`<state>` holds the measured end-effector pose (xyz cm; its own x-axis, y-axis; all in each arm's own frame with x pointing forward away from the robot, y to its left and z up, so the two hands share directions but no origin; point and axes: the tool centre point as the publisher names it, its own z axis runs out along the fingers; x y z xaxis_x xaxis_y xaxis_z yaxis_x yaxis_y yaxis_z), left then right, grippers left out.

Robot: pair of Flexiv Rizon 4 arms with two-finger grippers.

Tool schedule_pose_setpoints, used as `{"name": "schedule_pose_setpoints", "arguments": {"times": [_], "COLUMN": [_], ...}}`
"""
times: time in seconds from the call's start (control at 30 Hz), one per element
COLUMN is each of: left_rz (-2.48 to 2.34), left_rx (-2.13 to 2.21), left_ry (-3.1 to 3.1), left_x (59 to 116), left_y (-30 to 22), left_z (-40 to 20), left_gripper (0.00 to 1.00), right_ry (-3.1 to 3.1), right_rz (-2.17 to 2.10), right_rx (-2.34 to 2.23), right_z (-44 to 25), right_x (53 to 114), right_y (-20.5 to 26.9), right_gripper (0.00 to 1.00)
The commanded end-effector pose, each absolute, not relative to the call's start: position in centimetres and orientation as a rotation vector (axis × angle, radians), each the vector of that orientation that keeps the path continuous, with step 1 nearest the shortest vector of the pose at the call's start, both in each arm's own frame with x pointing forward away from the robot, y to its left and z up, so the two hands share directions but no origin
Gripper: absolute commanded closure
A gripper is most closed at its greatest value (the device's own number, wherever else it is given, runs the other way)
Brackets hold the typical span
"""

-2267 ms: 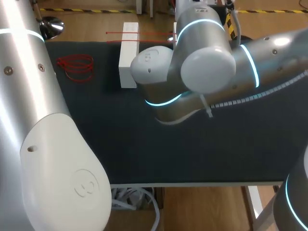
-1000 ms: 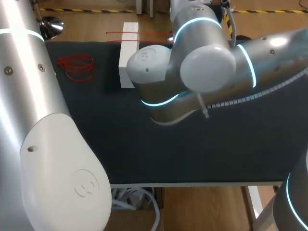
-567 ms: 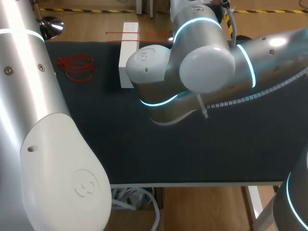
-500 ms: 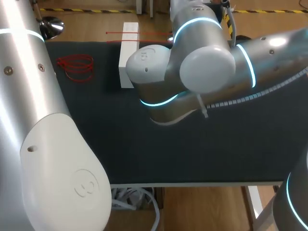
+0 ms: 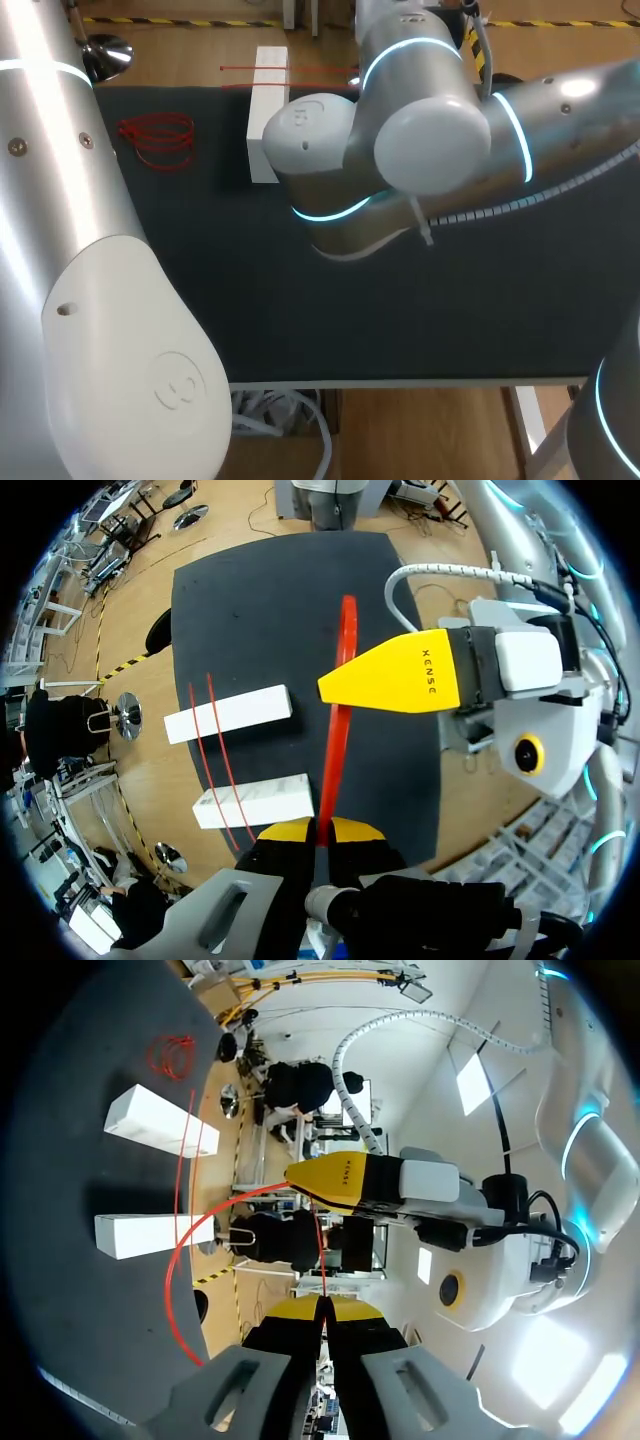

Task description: Grab the tape and strap the tape.

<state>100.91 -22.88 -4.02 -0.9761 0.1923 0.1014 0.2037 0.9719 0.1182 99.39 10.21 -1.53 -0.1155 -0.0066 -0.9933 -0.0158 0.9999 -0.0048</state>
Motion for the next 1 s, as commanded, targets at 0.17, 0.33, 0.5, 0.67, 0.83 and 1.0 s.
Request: {"name": "schedule_pose_setpoints", "arguments": {"times": [0.17, 0.33, 0.5, 0.67, 0.83, 1.0], "left_rz": [-0.205, -0.205, -0.205, -0.205, -0.205, -0.205], "left_rx": [-0.303, -0.303, -0.303, -0.303, -0.303, -0.303], "left_ry": [-3.025, -3.025, -3.025, -3.025, -3.025, -3.025], "left_x": [101.05, 101.05, 101.05, 101.05, 101.05, 101.05], "left_y": [-23.11, -23.11, -23.11, -23.11, -23.11, -23.11], "left_z": [-3.89, -3.89, -3.89, -3.89, -3.89, -3.89], "left_gripper": [1.0, 1.0, 1.0, 1.0, 1.0, 1.0], "right_ry": [1.69, 1.684, 1.684, 1.688, 1.689, 1.691], "right_rz": [0.02, 0.025, 0.025, 0.025, 0.023, 0.018], "right_rx": [-0.02, -0.028, -0.033, -0.031, -0.024, -0.019], "right_z": [-1.18, -1.12, -1.08, -1.12, -1.12, -1.21], "right_x": [99.29, 99.25, 99.25, 99.03, 98.86, 98.79], "right_y": [9.82, 9.89, 9.88, 9.72, 9.41, 9.08], "right_gripper": [1.0, 1.0, 1.0, 1.0, 1.0, 1.0]}}
